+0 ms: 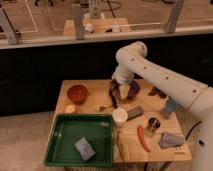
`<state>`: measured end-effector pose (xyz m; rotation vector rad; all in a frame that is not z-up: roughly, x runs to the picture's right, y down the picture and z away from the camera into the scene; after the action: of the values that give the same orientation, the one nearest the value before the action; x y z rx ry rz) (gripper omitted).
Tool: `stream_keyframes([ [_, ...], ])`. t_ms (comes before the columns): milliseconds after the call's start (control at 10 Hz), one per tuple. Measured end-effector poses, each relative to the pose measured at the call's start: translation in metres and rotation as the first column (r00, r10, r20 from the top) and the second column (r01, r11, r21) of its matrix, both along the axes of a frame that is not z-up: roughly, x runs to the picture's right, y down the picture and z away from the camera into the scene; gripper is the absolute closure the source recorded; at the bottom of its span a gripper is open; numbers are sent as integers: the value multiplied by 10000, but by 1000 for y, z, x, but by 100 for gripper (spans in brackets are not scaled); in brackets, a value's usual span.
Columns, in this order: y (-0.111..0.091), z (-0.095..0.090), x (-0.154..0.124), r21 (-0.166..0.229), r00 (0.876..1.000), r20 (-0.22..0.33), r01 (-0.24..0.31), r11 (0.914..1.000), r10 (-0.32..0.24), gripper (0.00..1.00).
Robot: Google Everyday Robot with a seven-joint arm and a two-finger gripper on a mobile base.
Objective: Place fork in tray
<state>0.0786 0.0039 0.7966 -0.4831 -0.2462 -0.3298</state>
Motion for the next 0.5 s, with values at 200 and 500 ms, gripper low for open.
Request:
stream_keyframes([
  [200, 23, 26, -12, -224, 9995, 305, 109, 9997, -102, 20],
  [500, 38, 51, -32, -424, 9971, 599, 498, 9979, -472, 20],
])
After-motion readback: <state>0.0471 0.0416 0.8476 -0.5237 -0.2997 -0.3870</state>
